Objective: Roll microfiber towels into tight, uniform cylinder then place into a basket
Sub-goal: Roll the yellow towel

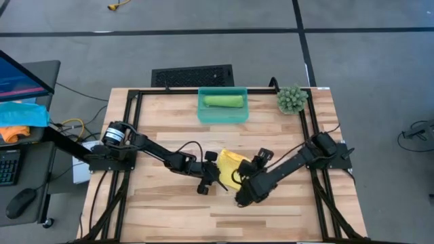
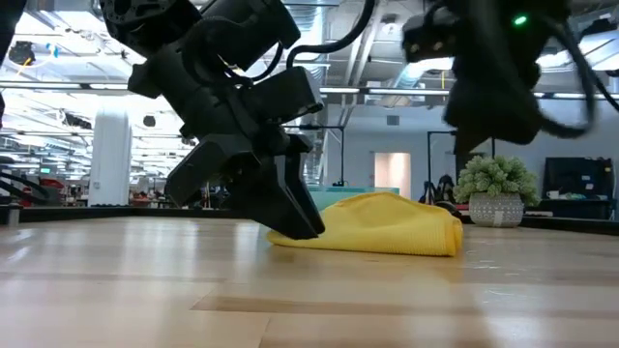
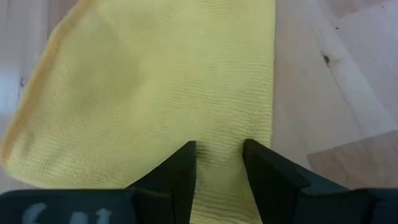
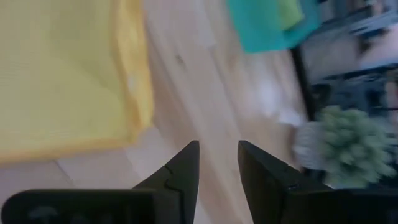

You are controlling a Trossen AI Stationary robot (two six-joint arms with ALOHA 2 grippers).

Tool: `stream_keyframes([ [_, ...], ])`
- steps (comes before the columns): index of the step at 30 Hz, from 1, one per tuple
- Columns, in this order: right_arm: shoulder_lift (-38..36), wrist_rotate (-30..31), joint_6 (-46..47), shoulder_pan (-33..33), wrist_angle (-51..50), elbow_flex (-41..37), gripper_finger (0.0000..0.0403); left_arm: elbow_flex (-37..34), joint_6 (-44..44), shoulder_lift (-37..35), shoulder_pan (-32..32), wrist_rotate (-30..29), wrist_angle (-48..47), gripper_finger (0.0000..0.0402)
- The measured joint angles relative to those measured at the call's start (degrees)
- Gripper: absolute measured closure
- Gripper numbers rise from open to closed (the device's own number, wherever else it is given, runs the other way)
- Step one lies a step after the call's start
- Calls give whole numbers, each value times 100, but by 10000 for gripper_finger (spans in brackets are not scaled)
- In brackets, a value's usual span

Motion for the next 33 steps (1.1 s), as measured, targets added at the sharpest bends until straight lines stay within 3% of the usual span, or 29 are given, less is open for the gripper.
stream_keyframes([
  [5,-25,54,700,378,-576,-35,270,-3,-477,1,1,26,-47,272],
  [11,-448,72,1096,712,-573,-186,271,4,-2993,0,3,153,-196,272],
  [14,-663,181,1163,744,-450,-159,270,15,-3727,-24,15,358,-236,272],
  [18,-741,183,1156,832,-283,-169,271,156,-3540,-118,-68,663,-455,272],
  [23,-736,183,985,984,-273,-174,269,301,-2985,-425,-291,567,-687,272],
  [28,-734,224,993,1224,-439,-174,271,296,-2612,-809,-595,-446,-1317,272],
  [33,-754,725,1292,1514,-605,-357,271,309,-2556,-1402,-921,-1594,-2240,272],
])
